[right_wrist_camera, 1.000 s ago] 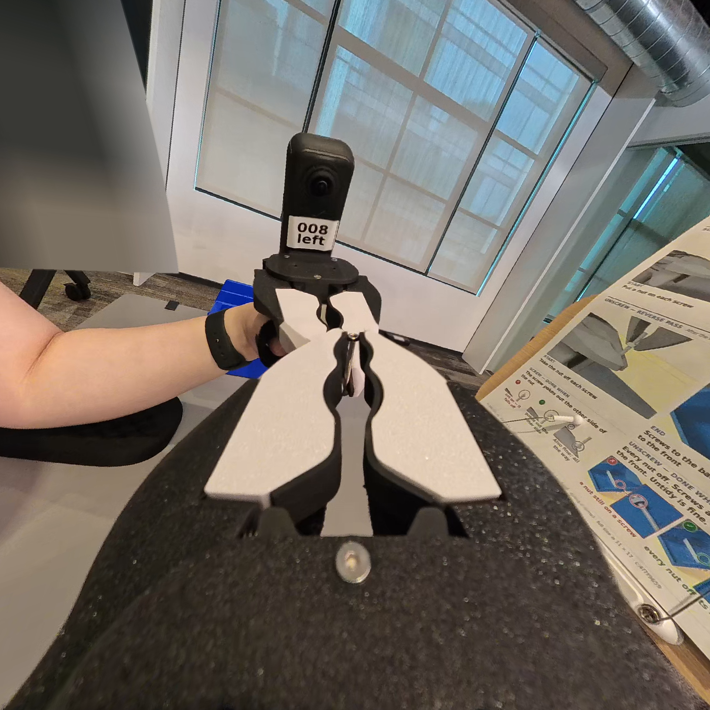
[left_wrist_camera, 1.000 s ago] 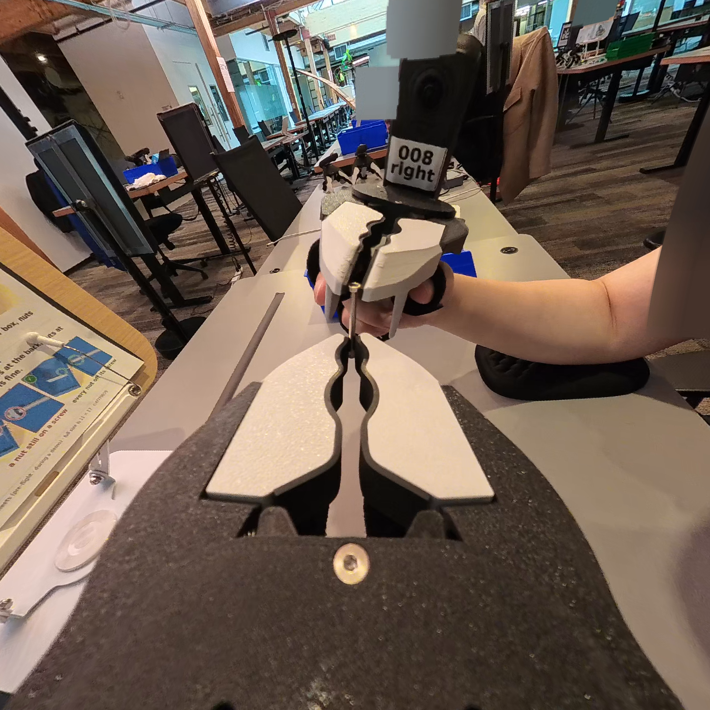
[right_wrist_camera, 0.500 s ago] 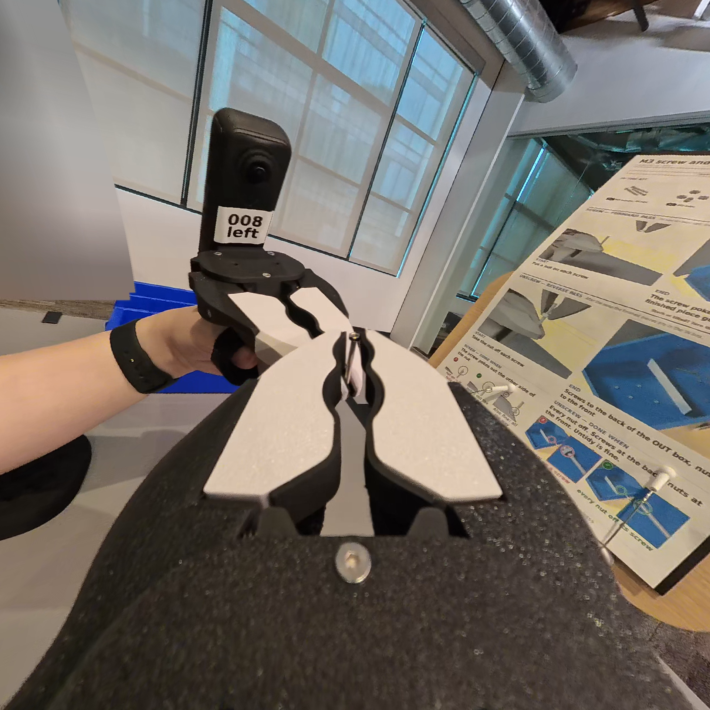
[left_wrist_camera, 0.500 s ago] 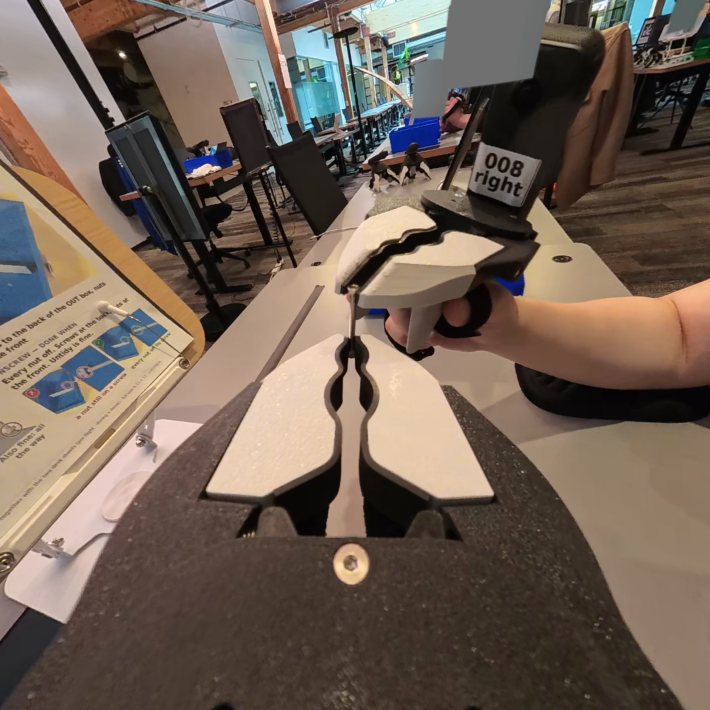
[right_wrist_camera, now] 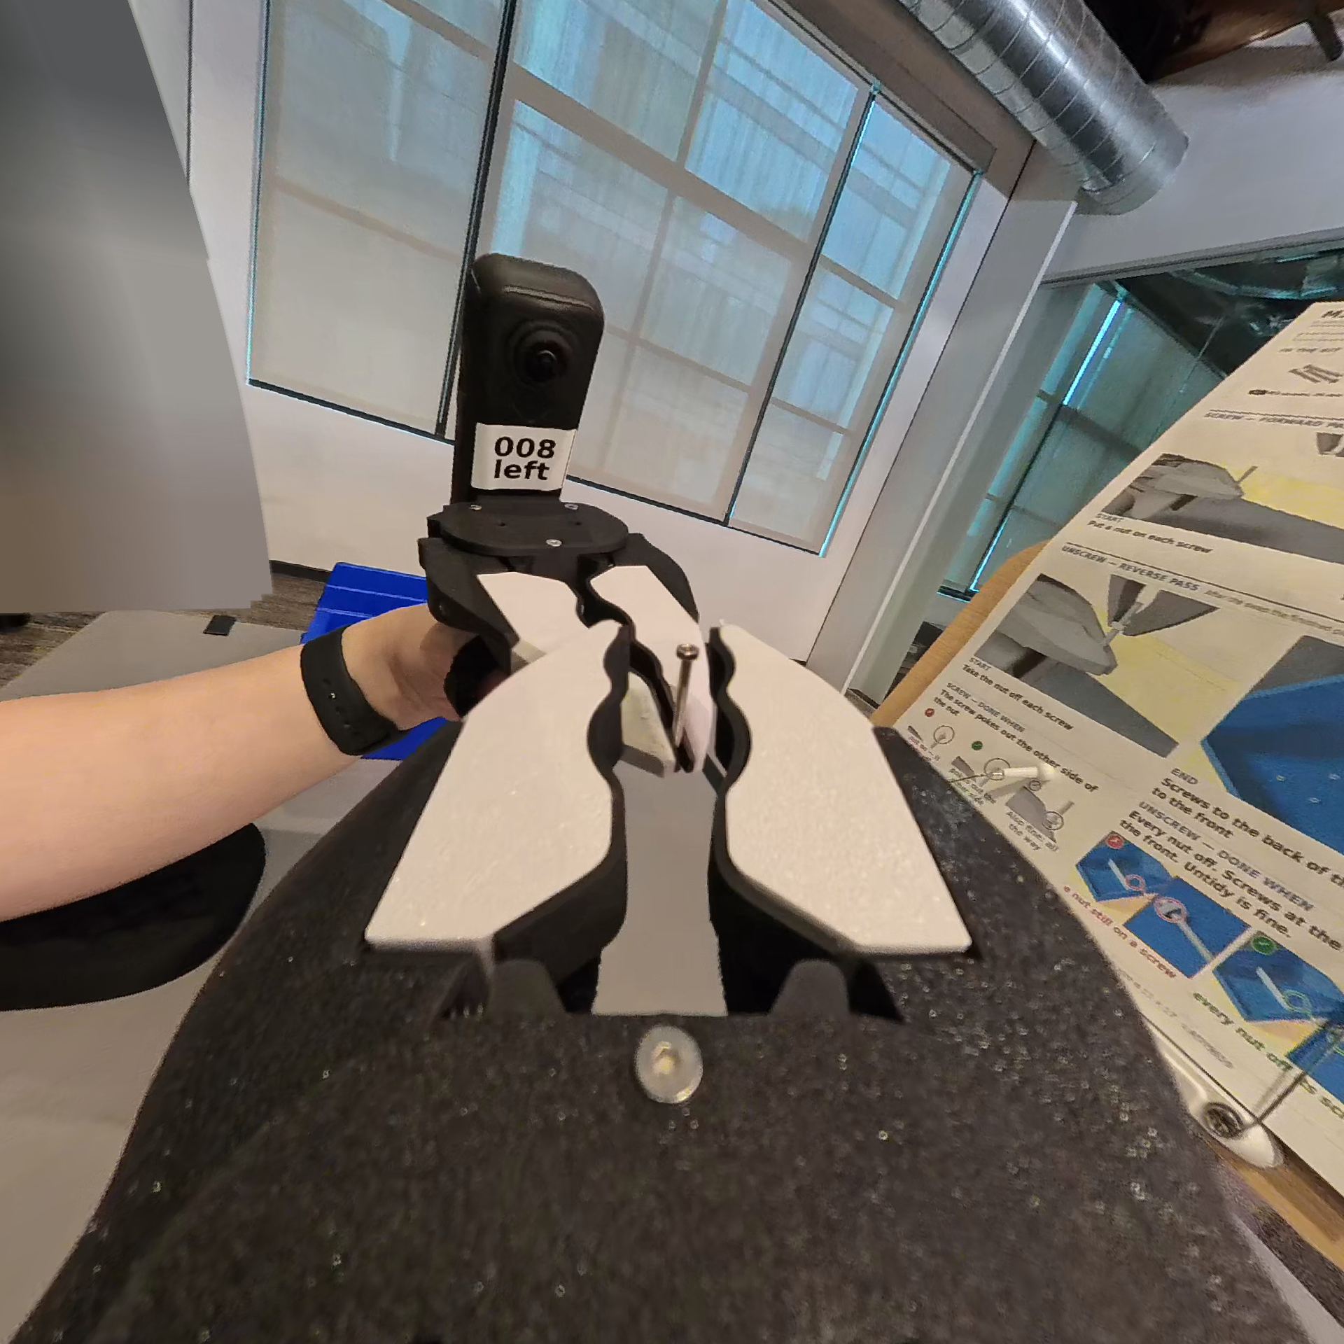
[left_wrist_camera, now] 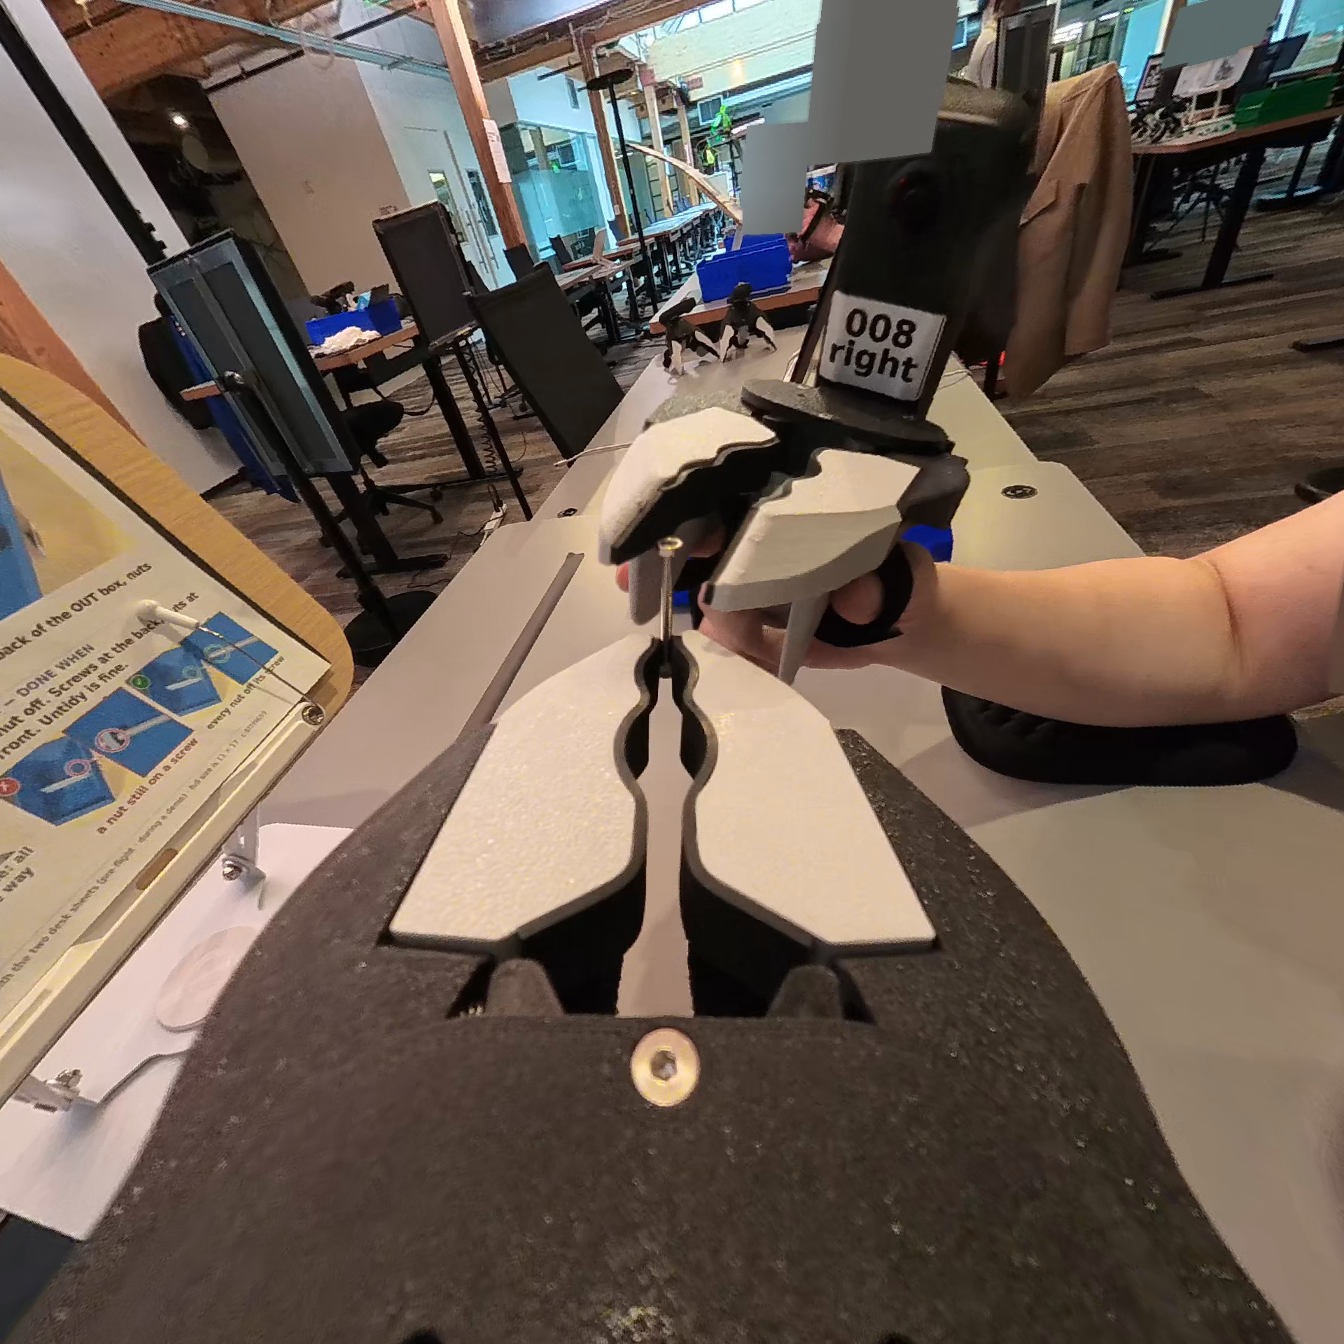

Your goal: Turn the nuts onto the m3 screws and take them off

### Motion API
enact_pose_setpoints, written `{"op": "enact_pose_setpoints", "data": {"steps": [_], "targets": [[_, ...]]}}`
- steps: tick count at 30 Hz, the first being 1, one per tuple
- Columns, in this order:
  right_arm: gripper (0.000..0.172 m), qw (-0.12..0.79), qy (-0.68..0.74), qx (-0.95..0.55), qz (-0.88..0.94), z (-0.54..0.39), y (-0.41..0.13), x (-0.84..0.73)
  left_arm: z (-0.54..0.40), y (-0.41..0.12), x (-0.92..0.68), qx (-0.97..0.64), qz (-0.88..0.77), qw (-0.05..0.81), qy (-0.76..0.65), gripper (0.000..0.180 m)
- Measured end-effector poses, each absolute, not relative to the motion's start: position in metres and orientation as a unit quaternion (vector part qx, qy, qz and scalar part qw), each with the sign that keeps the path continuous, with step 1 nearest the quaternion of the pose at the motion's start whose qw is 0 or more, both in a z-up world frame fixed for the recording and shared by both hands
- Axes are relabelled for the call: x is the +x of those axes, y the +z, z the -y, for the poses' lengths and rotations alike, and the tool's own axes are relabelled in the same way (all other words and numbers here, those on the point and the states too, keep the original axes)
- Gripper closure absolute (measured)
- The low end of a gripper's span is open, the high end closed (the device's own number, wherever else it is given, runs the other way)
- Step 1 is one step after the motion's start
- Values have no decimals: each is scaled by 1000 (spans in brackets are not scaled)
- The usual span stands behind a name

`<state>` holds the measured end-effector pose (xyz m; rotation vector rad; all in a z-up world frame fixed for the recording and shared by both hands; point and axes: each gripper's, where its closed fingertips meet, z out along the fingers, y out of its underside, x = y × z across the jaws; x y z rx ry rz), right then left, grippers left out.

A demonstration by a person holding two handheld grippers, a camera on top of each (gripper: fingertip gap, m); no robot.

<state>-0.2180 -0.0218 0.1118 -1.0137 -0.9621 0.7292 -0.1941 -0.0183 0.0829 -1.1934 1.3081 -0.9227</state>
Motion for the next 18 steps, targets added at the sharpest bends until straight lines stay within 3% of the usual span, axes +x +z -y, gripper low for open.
{"op": "enact_pose_setpoints", "data": {"steps": [11,18], "targets": [[155,702,332,-450,440,24,114,-213,14,86,-200,-506,-540,549,-389,178],[130,691,371,-431,447,34,117,-218,31,82,-191,-487,-568,525,-406,178]]}}
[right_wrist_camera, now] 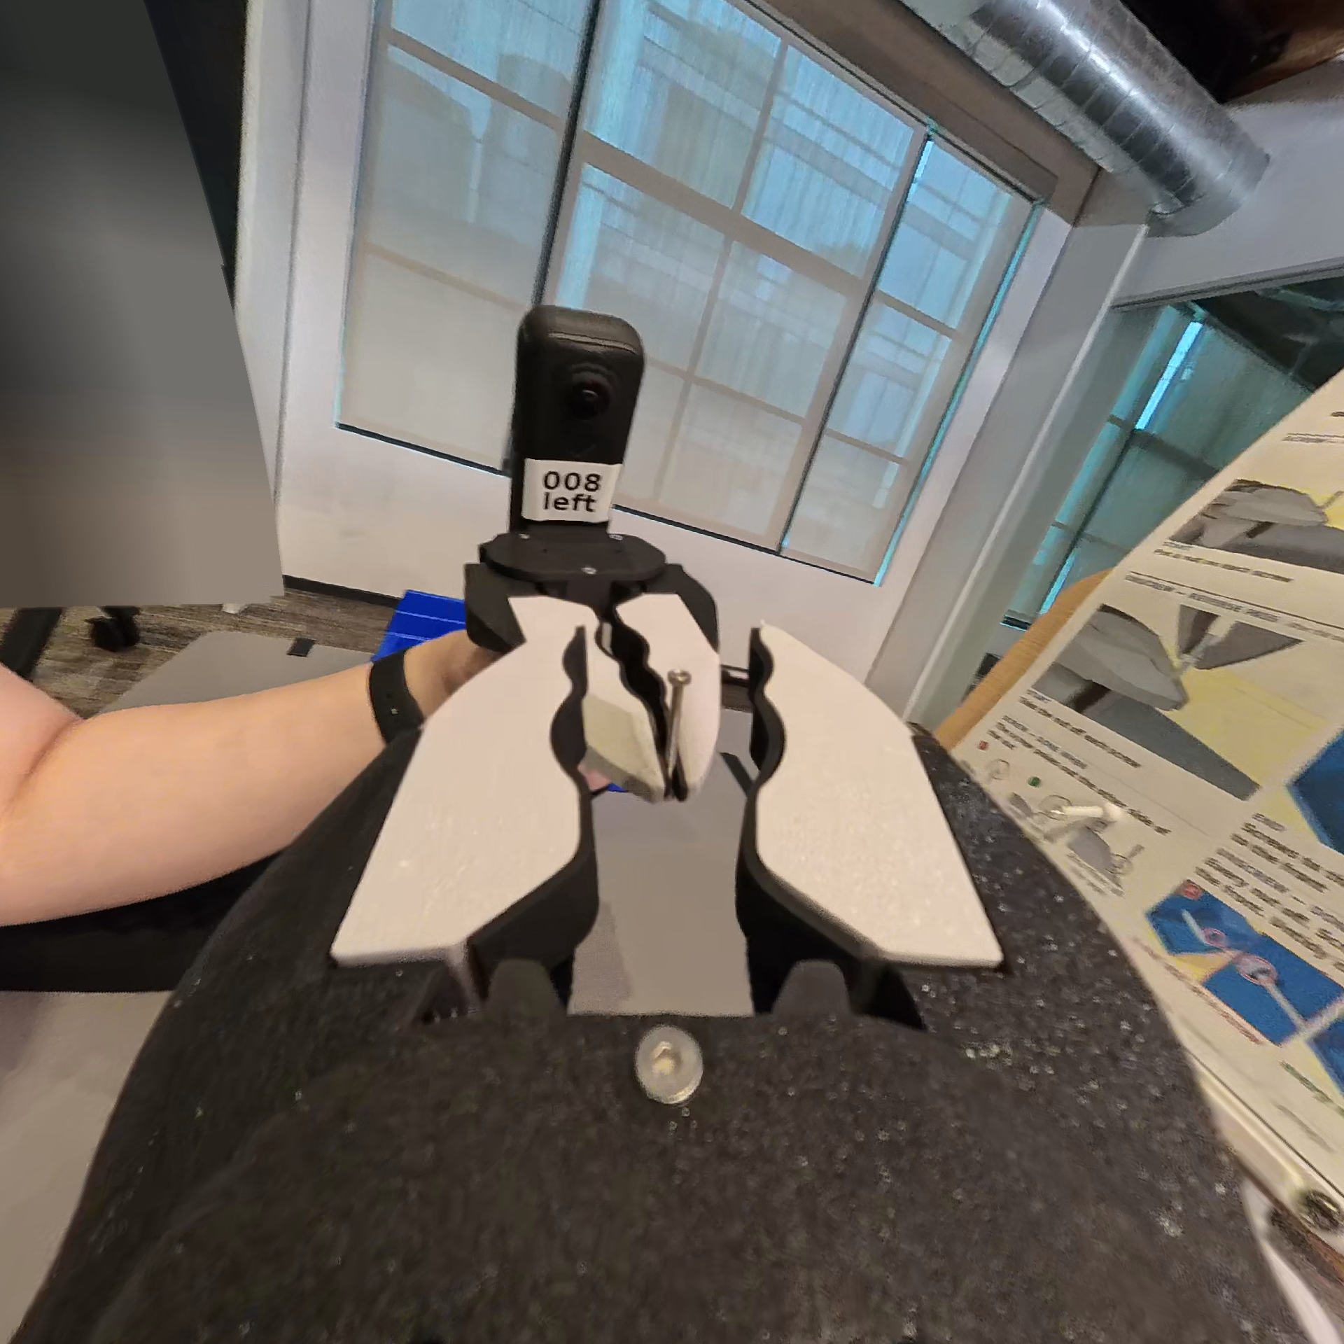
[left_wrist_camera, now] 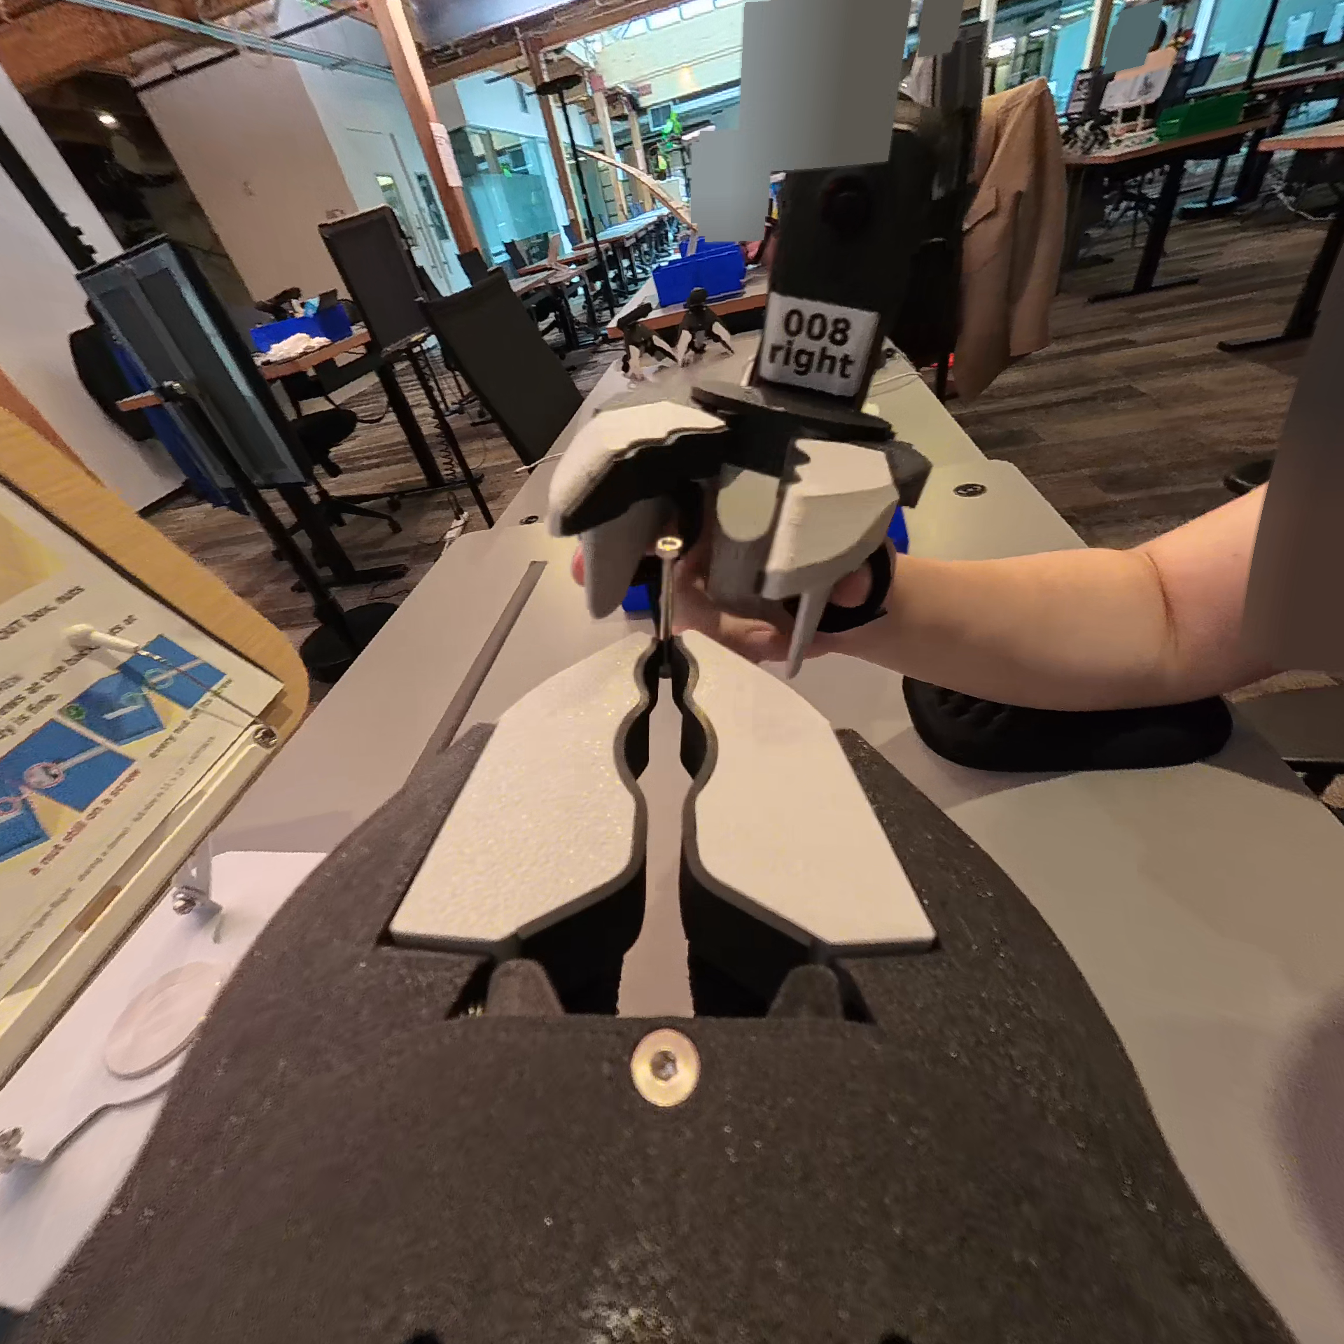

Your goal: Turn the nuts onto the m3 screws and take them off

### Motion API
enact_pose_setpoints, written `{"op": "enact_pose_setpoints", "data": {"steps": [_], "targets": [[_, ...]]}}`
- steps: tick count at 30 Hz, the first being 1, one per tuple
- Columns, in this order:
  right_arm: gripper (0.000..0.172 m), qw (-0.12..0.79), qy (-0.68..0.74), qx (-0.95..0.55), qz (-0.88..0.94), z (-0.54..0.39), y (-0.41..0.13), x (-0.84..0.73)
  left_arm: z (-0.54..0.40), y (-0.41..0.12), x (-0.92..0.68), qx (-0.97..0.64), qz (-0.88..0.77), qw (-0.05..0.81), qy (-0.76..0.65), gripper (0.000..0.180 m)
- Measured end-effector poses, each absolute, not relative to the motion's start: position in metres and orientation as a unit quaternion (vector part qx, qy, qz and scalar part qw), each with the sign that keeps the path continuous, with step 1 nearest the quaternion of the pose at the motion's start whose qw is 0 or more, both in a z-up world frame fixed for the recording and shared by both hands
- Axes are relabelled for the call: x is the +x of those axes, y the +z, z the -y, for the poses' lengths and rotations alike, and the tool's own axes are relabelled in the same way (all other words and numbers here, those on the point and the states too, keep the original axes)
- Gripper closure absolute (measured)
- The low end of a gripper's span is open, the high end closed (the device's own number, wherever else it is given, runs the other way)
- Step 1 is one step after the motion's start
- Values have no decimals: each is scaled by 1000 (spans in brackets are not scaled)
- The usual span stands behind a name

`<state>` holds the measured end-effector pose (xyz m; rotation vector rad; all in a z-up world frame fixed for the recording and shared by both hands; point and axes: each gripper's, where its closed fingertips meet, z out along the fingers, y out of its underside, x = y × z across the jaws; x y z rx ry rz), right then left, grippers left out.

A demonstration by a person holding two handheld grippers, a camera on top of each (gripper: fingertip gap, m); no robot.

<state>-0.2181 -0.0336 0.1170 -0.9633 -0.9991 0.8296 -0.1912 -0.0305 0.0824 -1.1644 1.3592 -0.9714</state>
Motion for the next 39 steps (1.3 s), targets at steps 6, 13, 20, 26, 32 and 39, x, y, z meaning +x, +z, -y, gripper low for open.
{"op": "enact_pose_setpoints", "data": {"steps": [6,13,20,26,32,39], "targets": [[106,658,404,-420,478,48,110,-232,42,80,-183,-474,-586,512,-411,178],[106,654,399,-407,497,57,106,-241,42,80,-181,-474,-586,512,-412,178],[104,648,405,-411,497,56,104,-242,39,78,-181,-478,-586,515,-404,178],[104,649,405,-415,494,54,105,-239,36,81,-184,-481,-579,520,-404,178],[106,650,402,-416,492,53,106,-238,36,82,-185,-481,-574,519,-412,178],[107,653,394,-418,493,52,106,-235,32,85,-188,-484,-564,528,-411,178]]}}
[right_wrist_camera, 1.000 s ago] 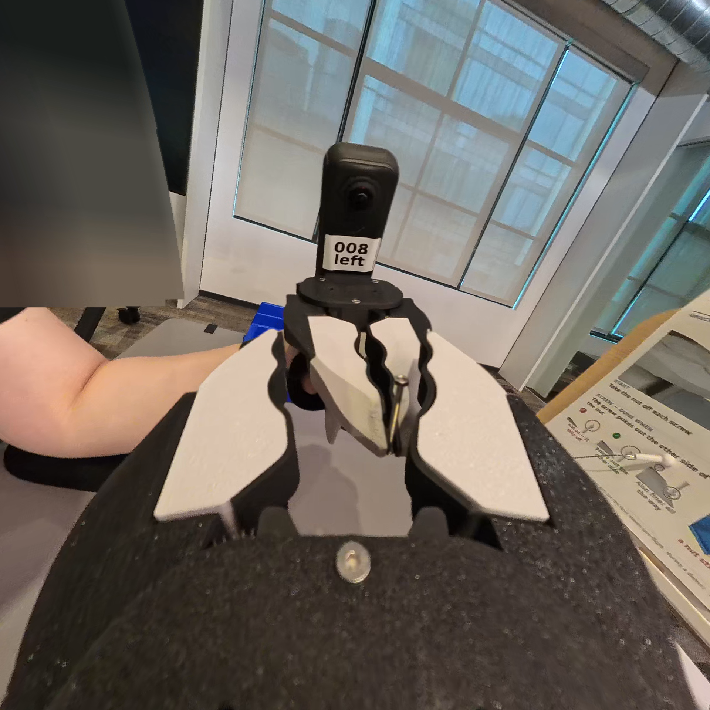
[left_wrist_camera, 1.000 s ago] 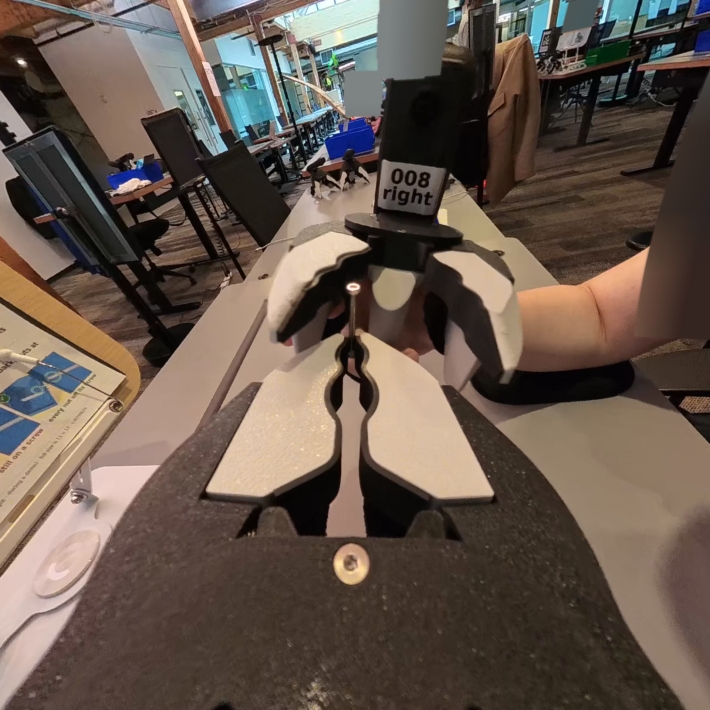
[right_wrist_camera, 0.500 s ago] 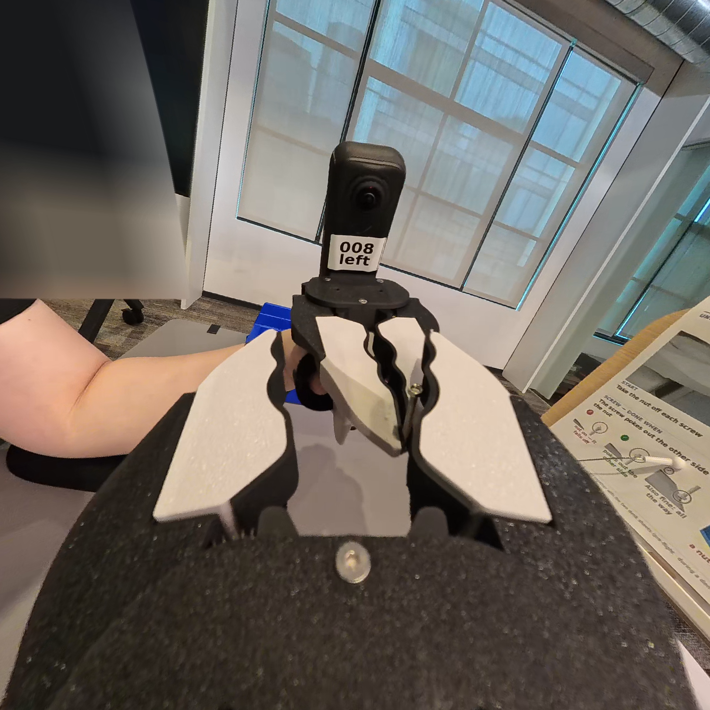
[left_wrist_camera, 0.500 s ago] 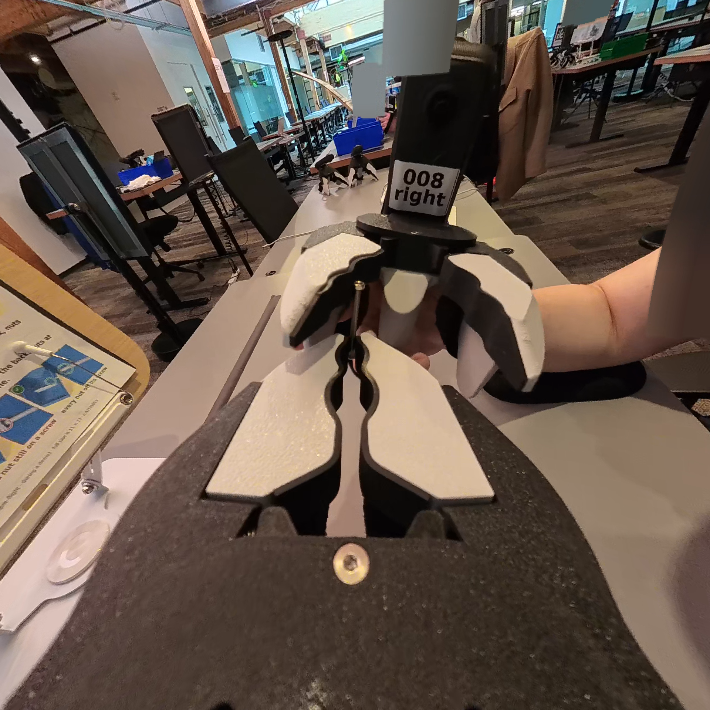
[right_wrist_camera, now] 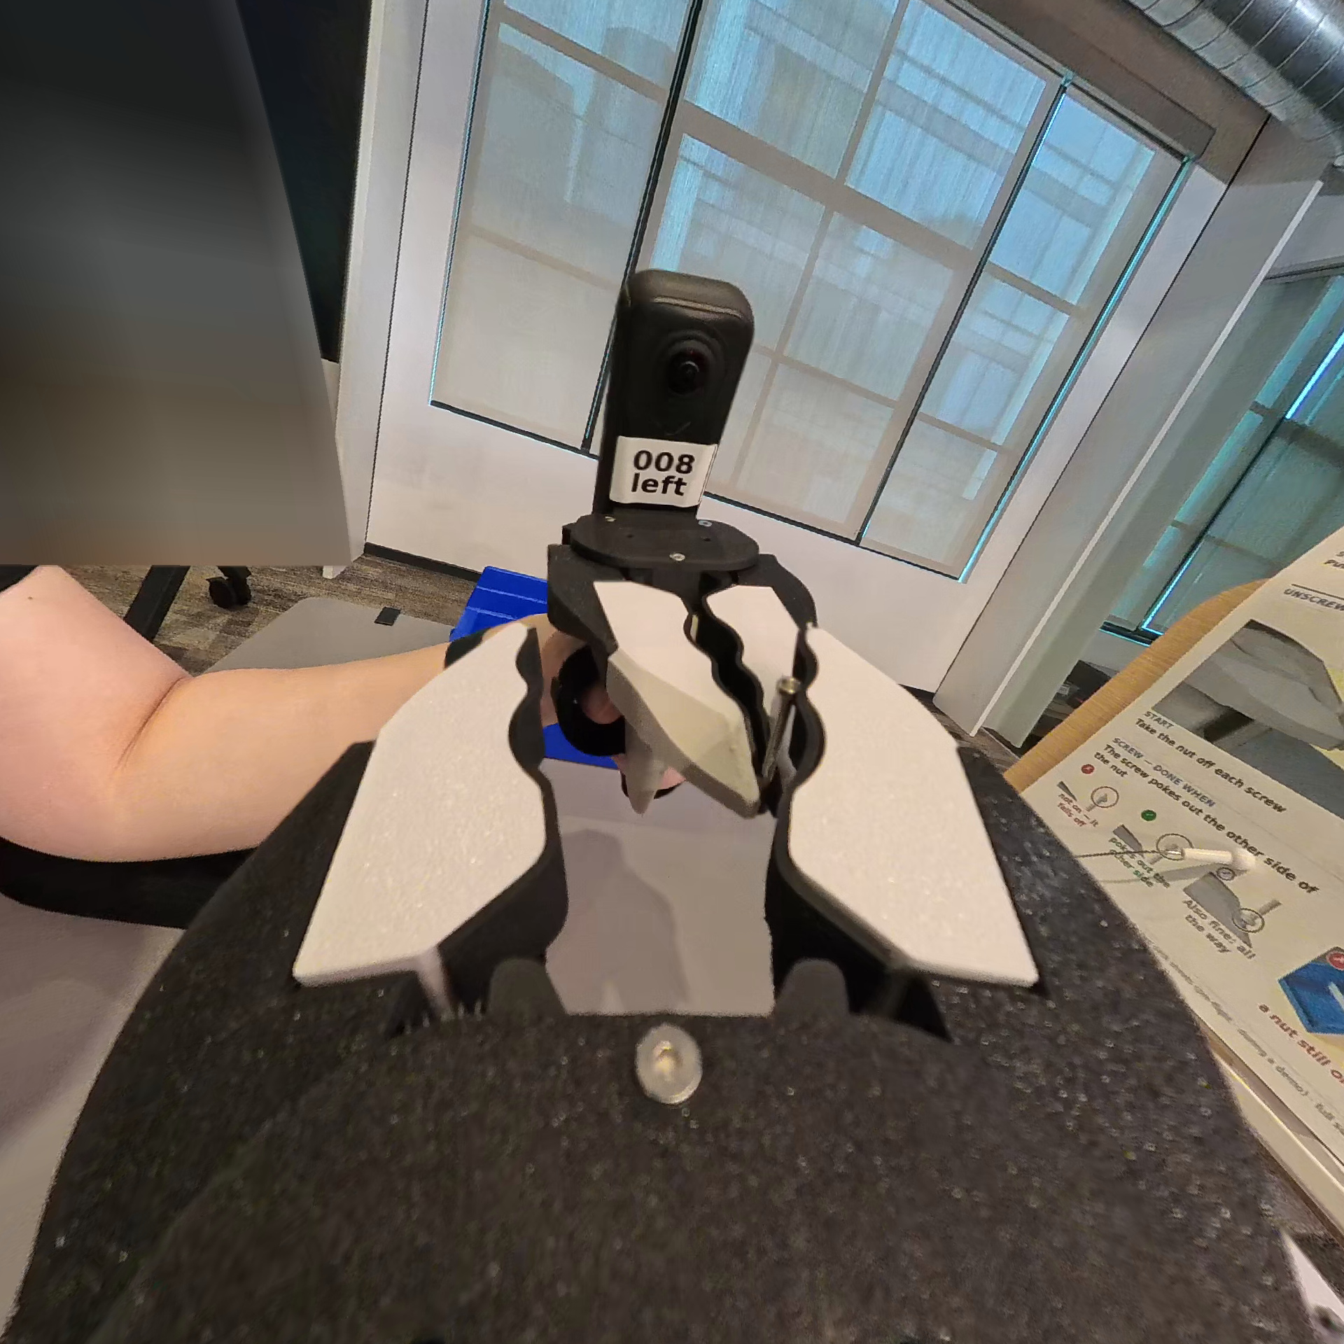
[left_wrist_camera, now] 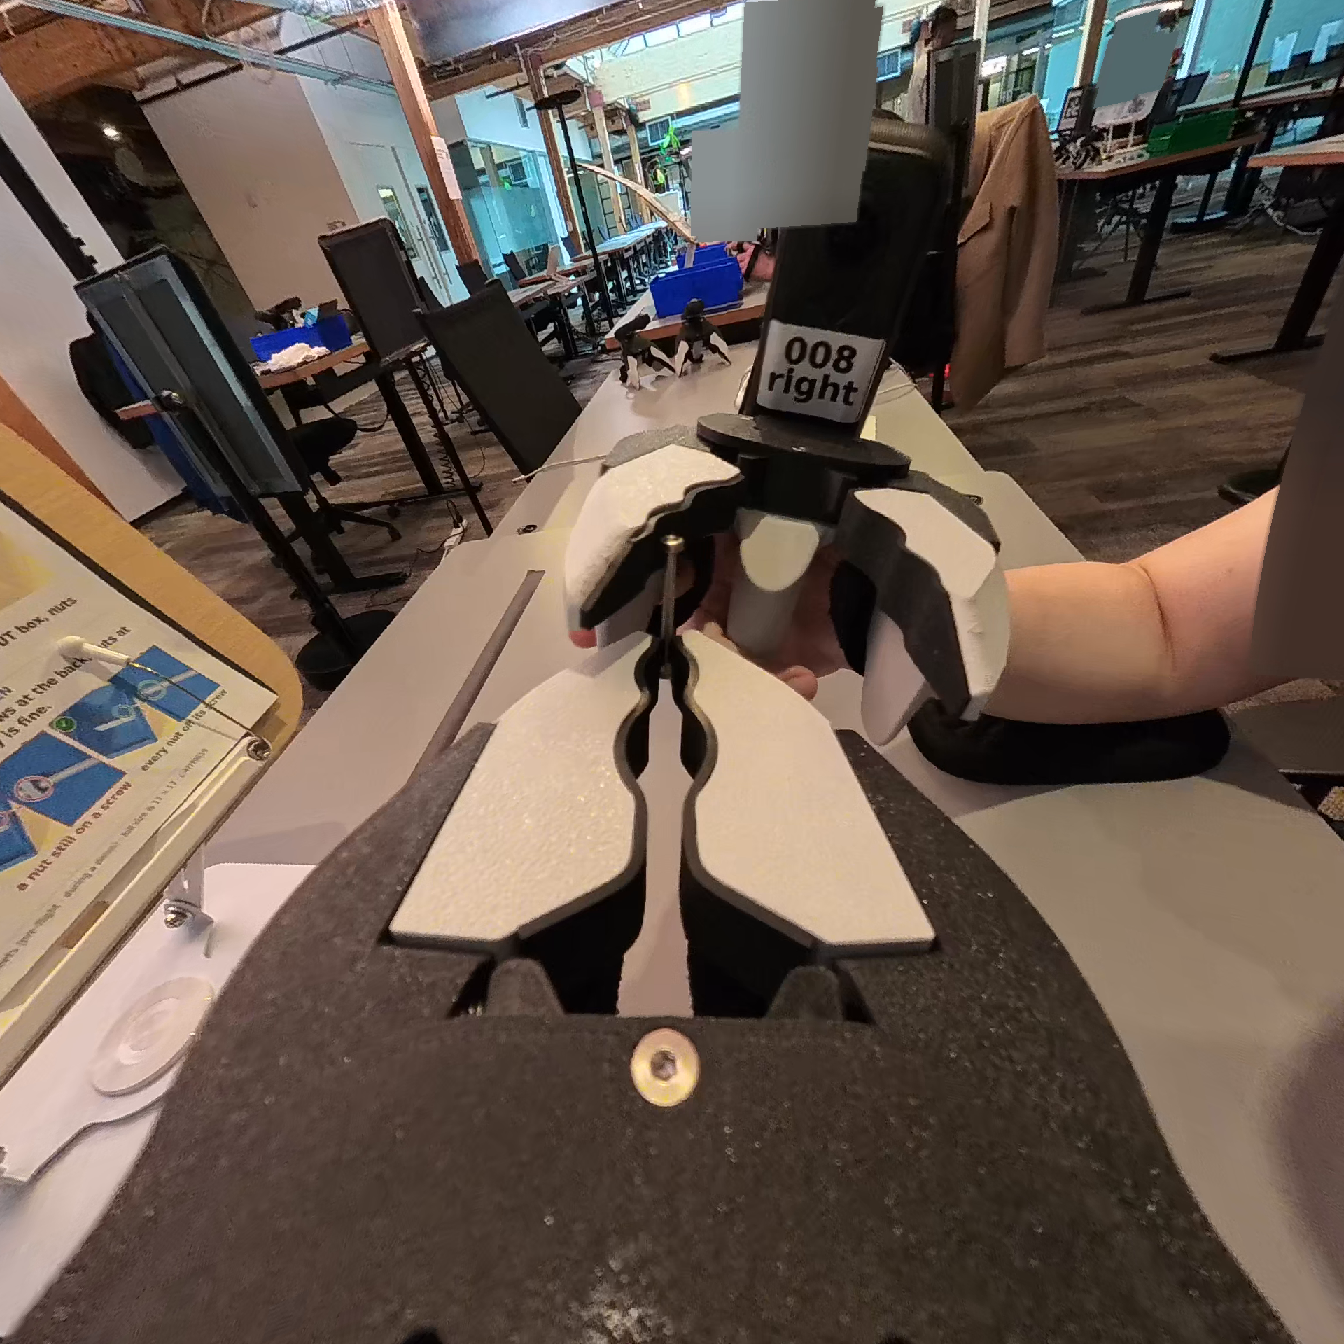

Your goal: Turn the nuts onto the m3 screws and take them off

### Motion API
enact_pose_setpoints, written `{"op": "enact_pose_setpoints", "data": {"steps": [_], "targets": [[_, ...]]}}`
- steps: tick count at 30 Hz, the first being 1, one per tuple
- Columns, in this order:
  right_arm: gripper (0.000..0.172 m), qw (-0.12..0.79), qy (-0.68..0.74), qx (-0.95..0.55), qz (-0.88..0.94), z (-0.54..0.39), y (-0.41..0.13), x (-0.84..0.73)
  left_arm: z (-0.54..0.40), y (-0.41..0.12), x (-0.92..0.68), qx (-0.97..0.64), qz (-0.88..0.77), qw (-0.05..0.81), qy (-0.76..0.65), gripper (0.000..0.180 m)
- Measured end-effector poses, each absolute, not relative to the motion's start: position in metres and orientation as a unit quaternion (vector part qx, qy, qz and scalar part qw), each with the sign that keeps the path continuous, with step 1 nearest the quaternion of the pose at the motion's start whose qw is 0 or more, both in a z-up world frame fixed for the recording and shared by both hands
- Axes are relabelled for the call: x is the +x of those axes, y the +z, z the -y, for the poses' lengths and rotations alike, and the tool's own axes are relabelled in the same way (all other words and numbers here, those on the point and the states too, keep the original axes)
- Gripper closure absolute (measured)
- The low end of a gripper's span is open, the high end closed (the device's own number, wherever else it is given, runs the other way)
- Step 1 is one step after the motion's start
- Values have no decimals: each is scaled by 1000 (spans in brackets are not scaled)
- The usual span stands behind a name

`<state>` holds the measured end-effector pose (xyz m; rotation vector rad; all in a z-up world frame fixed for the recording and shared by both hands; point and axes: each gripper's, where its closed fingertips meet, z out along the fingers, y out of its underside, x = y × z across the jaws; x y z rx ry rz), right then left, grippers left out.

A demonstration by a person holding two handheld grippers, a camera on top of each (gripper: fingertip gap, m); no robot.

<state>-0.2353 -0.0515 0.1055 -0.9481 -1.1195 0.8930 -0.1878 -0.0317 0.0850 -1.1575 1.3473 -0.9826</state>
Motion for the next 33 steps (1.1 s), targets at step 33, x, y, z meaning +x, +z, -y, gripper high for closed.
{"op": "enact_pose_setpoints", "data": {"steps": [33], "targets": [[96,673,384,-433,460,37,113,-220,25,99,-205,-483,-531,543,-436,178]]}}
